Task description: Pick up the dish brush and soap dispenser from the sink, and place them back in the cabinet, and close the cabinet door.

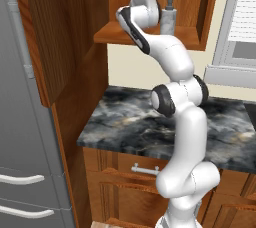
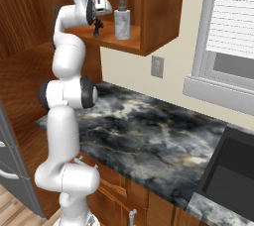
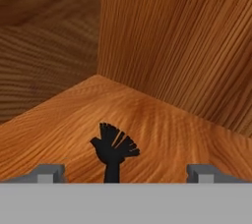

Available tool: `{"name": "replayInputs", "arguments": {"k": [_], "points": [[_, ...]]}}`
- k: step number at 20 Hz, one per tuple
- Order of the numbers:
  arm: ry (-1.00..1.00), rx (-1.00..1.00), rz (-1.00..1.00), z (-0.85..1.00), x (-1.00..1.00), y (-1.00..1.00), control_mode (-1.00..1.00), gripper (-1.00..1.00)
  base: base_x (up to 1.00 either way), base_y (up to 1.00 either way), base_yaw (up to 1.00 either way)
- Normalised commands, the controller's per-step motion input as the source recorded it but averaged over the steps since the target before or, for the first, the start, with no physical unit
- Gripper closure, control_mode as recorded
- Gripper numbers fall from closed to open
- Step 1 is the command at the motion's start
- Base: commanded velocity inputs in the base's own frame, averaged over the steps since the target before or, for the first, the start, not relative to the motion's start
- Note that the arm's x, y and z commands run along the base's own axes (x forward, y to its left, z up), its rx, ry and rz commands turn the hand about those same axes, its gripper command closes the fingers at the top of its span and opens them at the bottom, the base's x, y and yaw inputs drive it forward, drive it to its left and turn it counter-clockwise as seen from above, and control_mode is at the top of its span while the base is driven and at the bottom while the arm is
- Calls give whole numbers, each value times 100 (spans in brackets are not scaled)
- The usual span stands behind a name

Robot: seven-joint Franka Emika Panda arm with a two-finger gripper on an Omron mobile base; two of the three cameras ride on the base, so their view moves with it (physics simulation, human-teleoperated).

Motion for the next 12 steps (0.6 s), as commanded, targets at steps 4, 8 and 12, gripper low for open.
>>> {"name": "replayInputs", "arguments": {"k": [4,8,12], "points": [[-3,0,0,-11,-38,0,-100,-100,0,0,0],[-5,0,0,-6,-43,0,-100,-100,0,0,0],[-8,0,0,0,-46,0,-100,-100,0,0,0]]}}
